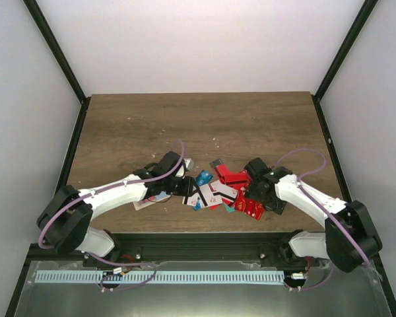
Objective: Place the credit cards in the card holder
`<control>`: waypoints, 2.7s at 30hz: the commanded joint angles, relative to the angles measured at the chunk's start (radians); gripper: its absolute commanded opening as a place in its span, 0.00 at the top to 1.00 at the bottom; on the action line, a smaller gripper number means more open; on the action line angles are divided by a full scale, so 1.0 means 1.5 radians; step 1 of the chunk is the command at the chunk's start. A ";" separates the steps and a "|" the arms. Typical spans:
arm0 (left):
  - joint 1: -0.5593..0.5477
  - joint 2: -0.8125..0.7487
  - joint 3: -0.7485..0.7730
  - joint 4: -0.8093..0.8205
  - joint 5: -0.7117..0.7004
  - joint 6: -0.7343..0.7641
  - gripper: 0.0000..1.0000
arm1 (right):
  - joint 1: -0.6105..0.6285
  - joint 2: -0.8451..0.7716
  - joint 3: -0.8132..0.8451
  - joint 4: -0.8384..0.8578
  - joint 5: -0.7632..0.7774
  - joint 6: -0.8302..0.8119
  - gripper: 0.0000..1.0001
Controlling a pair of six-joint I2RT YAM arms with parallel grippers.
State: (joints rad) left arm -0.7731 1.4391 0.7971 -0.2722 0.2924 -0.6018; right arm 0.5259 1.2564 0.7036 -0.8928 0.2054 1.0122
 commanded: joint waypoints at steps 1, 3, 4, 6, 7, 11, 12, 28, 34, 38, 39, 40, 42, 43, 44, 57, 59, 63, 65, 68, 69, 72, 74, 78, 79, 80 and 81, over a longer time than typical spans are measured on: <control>-0.003 -0.008 -0.019 0.019 0.000 0.002 0.67 | -0.023 0.000 -0.002 -0.017 -0.018 0.003 0.00; -0.003 -0.008 -0.023 0.021 0.001 0.004 0.67 | -0.030 0.010 -0.013 0.010 -0.043 -0.012 0.02; -0.002 -0.007 -0.024 0.023 0.002 0.006 0.67 | -0.035 0.016 -0.021 0.022 -0.057 -0.013 0.03; -0.003 -0.006 -0.026 0.025 0.004 0.009 0.67 | -0.047 0.032 -0.044 0.058 -0.089 -0.024 0.06; -0.002 -0.005 -0.025 0.025 0.004 0.011 0.67 | -0.055 0.043 -0.057 0.077 -0.106 -0.031 0.08; -0.003 -0.005 -0.031 0.024 0.004 0.017 0.67 | -0.071 0.084 -0.091 0.120 -0.136 -0.047 0.17; -0.003 -0.006 -0.032 0.024 0.004 0.018 0.67 | -0.071 0.091 -0.098 0.124 -0.139 -0.046 0.20; -0.002 -0.027 -0.070 0.044 0.008 0.019 0.67 | -0.039 0.104 -0.089 0.154 -0.261 -0.065 0.47; -0.003 -0.041 -0.076 0.047 0.019 0.016 0.67 | 0.036 0.103 -0.044 0.136 -0.286 -0.035 0.47; -0.002 -0.055 -0.093 0.068 0.038 0.008 0.67 | 0.081 0.104 -0.029 0.147 -0.305 -0.009 0.47; -0.003 -0.058 -0.100 0.074 0.043 0.004 0.67 | 0.095 0.109 -0.028 0.155 -0.310 -0.003 0.47; -0.003 -0.062 -0.106 0.079 0.046 0.001 0.67 | 0.110 0.115 -0.025 0.161 -0.313 0.006 0.47; -0.002 -0.068 -0.118 0.084 0.048 -0.002 0.67 | 0.145 0.133 -0.021 0.173 -0.314 0.020 0.47; -0.003 -0.073 -0.124 0.086 0.048 -0.003 0.67 | 0.164 0.146 -0.018 0.180 -0.313 0.026 0.47; -0.002 -0.077 -0.130 0.089 0.048 -0.004 0.67 | 0.183 0.161 -0.014 0.190 -0.312 0.030 0.47; -0.003 -0.103 -0.178 0.148 0.078 -0.001 0.67 | 0.313 0.228 0.087 0.149 -0.267 -0.064 0.43; -0.003 -0.107 -0.175 0.149 0.080 -0.001 0.67 | 0.288 0.207 0.093 0.127 -0.231 -0.085 0.40; -0.003 -0.109 -0.171 0.149 0.079 -0.001 0.67 | 0.202 0.176 0.085 0.116 -0.177 -0.132 0.39; -0.003 -0.108 -0.171 0.149 0.080 -0.004 0.67 | 0.164 0.167 0.084 0.121 -0.149 -0.149 0.39; -0.003 -0.112 -0.175 0.150 0.082 -0.008 0.67 | 0.128 0.168 0.087 0.137 -0.124 -0.168 0.39; -0.002 -0.114 -0.176 0.149 0.083 -0.009 0.67 | 0.123 0.176 0.090 0.141 -0.121 -0.172 0.39; -0.002 -0.120 -0.176 0.142 0.081 -0.008 0.67 | 0.116 0.193 0.099 0.144 -0.113 -0.183 0.39; -0.003 -0.125 -0.177 0.137 0.079 -0.008 0.67 | 0.115 0.198 0.109 0.138 -0.106 -0.189 0.39; -0.003 -0.132 -0.178 0.130 0.075 -0.007 0.67 | 0.101 0.195 0.134 0.122 -0.070 -0.197 0.38; -0.002 -0.133 -0.177 0.130 0.075 -0.007 0.67 | 0.094 0.193 0.140 0.119 -0.063 -0.201 0.38; -0.003 -0.134 -0.177 0.129 0.075 -0.007 0.67 | 0.087 0.192 0.146 0.118 -0.056 -0.206 0.37; -0.003 -0.134 -0.176 0.128 0.075 -0.006 0.67 | 0.080 0.192 0.153 0.117 -0.052 -0.211 0.37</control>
State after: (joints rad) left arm -0.7731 1.2541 0.5339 -0.0811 0.4049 -0.6102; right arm 0.6846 1.5455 0.8673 -0.6987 0.0490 0.7326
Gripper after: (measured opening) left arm 0.334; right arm 0.625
